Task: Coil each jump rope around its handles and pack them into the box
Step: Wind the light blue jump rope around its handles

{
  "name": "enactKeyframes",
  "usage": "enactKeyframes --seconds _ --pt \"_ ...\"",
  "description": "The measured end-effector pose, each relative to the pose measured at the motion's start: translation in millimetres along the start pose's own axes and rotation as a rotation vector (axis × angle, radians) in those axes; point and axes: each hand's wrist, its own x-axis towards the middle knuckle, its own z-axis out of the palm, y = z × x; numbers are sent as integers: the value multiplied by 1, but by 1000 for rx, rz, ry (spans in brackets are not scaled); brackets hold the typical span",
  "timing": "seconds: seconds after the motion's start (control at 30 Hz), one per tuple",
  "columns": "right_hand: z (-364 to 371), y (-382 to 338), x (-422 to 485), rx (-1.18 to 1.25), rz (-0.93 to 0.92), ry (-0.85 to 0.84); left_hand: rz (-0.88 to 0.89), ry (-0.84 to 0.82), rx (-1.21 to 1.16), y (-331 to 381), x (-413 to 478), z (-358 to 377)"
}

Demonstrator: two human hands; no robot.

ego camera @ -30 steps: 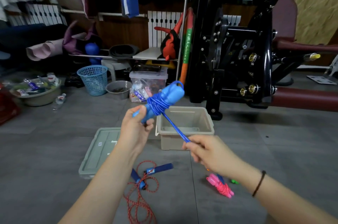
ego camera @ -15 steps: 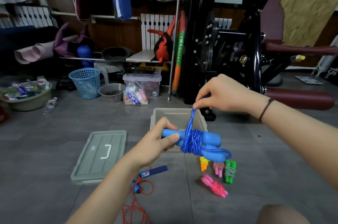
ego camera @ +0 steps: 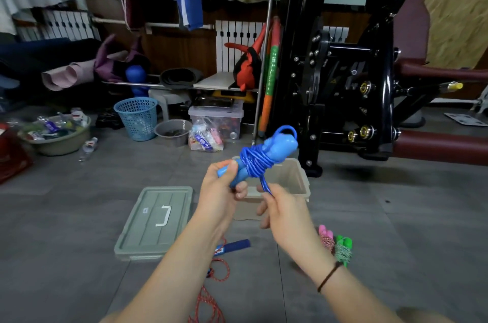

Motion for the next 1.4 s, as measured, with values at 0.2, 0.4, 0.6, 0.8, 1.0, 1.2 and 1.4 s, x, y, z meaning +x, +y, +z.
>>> enactKeyframes --seconds 0.2,0.4,0.6,0.8,1.0,1.2,1.4 --pt "-12 -12 -4 -716 -415 261 387 79 890 0 -1 -7" --pt "-49 -26 13 -974 -825 21 343 -115 1105 10 -9 -3" --pt "-52 -30 14 -499 -535 -116 105 -404 806 10 -14 5" --pt "-37 -22 15 -103 -351 186 20 -402 527 3 -19 9" --pt "-36 -37 19 152 -123 245 4 -409 460 6 -20 13" --pt "-28 -36 19 -13 -232 285 -184 -329 404 20 -13 20" --pt "-19 -26 33 356 49 384 81 -30 869 -2 -24 38"
